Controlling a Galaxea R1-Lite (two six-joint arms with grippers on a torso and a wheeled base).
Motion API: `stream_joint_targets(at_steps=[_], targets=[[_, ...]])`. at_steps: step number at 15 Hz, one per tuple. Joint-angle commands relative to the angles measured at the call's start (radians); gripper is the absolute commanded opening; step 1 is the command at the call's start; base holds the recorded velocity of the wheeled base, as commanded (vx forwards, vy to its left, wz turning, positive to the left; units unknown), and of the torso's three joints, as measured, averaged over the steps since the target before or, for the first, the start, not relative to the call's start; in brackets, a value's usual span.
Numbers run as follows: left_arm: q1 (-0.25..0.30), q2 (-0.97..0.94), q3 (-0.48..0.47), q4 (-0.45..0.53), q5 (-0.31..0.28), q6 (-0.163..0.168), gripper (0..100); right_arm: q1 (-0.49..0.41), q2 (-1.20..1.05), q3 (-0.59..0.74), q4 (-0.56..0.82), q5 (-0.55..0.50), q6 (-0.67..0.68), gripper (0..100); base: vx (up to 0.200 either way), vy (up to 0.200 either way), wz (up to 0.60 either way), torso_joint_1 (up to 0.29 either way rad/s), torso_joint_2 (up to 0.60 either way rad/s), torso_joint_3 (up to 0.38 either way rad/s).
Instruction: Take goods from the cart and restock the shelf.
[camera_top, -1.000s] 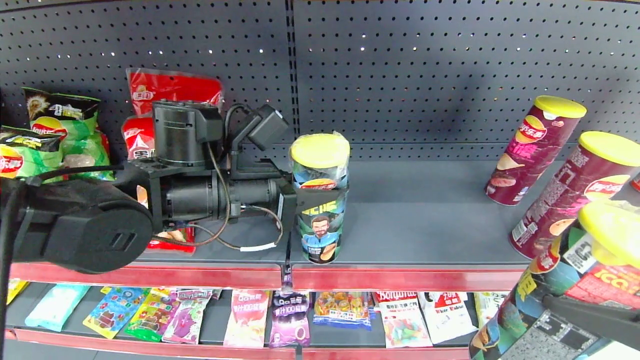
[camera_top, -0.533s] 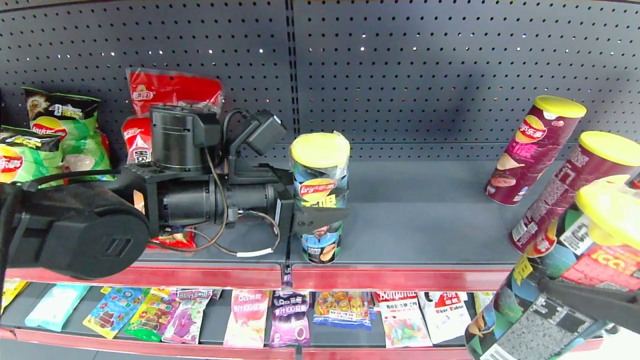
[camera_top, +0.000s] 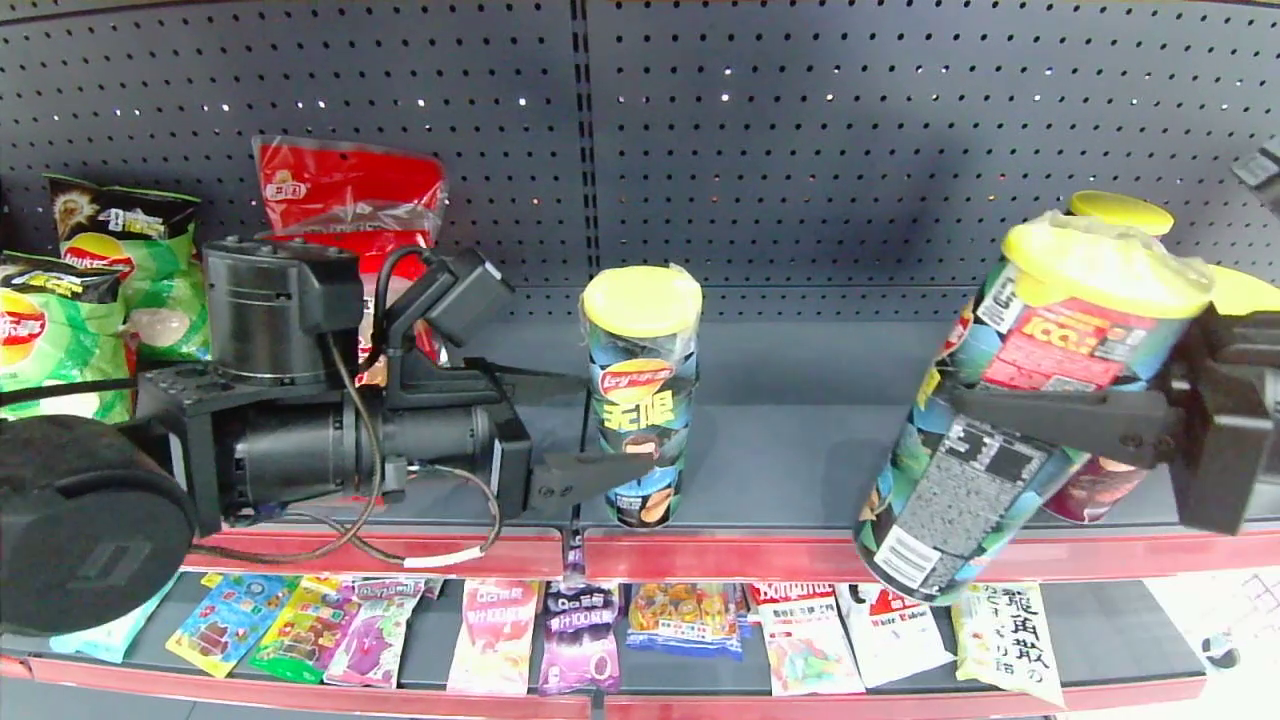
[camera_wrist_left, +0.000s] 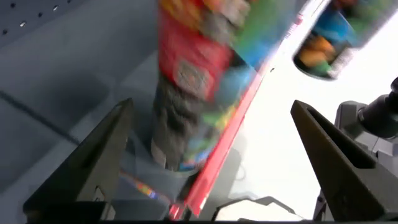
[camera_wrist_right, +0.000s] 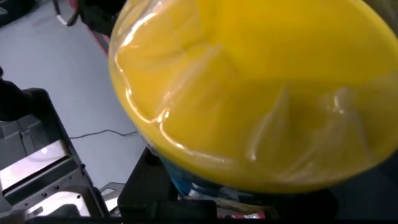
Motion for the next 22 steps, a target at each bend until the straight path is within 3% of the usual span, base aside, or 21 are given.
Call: stream_joint_targets(at_steps=[1,8,22], targets=[[0.013,-0.068,0.066,0.001,0.001,0.0,100,0.002,0.137,-0.095,0.001,-0.001,-0.019,0,0.0,0.0,0.0,0.0,0.0,0.0],[0.07,-0.186,0.187,0.002,0.012,-0.002,100,0.034,0.386,-0.351,0.0,-0.004,-0.08,0,0.0,0.0,0.0,0.0,0.0,0.0],[0.098,-0.229,0.195,0.004,0.027,-0.005,100,0.059,0.717,-0.724,0.013,-0.002,-0.1,0,0.0,0.0,0.0,0.0,0.0,0.0]])
